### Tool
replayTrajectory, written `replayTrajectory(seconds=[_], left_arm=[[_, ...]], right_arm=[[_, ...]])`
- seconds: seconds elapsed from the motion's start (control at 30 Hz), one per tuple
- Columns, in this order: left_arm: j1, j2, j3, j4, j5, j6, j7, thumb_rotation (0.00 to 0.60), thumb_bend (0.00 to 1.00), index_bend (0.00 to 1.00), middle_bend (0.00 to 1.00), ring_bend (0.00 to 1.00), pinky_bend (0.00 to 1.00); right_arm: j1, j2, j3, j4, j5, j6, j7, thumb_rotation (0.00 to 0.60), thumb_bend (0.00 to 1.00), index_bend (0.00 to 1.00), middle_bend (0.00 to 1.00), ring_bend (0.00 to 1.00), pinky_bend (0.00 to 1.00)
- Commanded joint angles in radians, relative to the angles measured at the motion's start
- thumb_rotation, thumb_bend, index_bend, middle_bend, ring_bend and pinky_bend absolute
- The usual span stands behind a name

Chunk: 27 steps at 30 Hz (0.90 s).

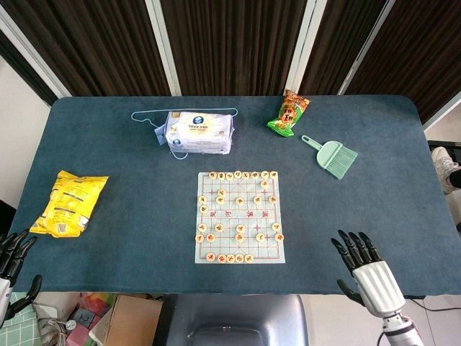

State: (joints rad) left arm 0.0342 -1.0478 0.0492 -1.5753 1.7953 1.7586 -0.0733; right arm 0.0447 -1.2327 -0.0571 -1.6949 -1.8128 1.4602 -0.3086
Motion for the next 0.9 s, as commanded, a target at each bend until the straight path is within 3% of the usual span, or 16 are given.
replayTrajectory(seconds=[0.03, 0.2, 0.37, 0.63, 0.9], left_arm=[[-0.001, 0.002, -0.001, 0.000, -0.004, -0.001, -0.009, 0.600, 0.46, 0.00, 0.00, 0.00, 0.06], [-0.004, 0.005, 0.001, 0.002, -0.005, -0.006, -0.021, 0.600, 0.46, 0.00, 0.00, 0.00, 0.06], [-0.007, 0.012, -0.001, 0.004, -0.016, -0.013, -0.041, 0.600, 0.46, 0.00, 0.00, 0.00, 0.06], [-0.008, 0.020, -0.004, 0.009, -0.028, -0.014, -0.064, 0.600, 0.46, 0.00, 0.00, 0.00, 0.06], [-0.005, 0.026, -0.002, 0.013, -0.025, -0.003, -0.083, 0.600, 0.46, 0.00, 0.00, 0.00, 0.06]], right_arm=[[0.114, 0.009, 0.062, -0.069, 0.014, -0.131, -0.006, 0.600, 0.39, 0.11, 0.00, 0.00, 0.00], [0.274, -0.016, 0.165, -0.143, 0.132, -0.349, -0.040, 0.600, 0.39, 0.27, 0.00, 0.00, 0.00], [0.416, -0.113, 0.254, -0.152, 0.288, -0.514, -0.114, 0.600, 0.40, 0.36, 0.00, 0.00, 0.00], [0.577, -0.326, 0.317, -0.050, 0.507, -0.610, -0.275, 0.600, 0.41, 0.41, 0.00, 0.00, 0.00], [0.709, -0.534, 0.339, 0.151, 0.675, -0.634, -0.338, 0.600, 0.42, 0.43, 0.00, 0.00, 0.00]])
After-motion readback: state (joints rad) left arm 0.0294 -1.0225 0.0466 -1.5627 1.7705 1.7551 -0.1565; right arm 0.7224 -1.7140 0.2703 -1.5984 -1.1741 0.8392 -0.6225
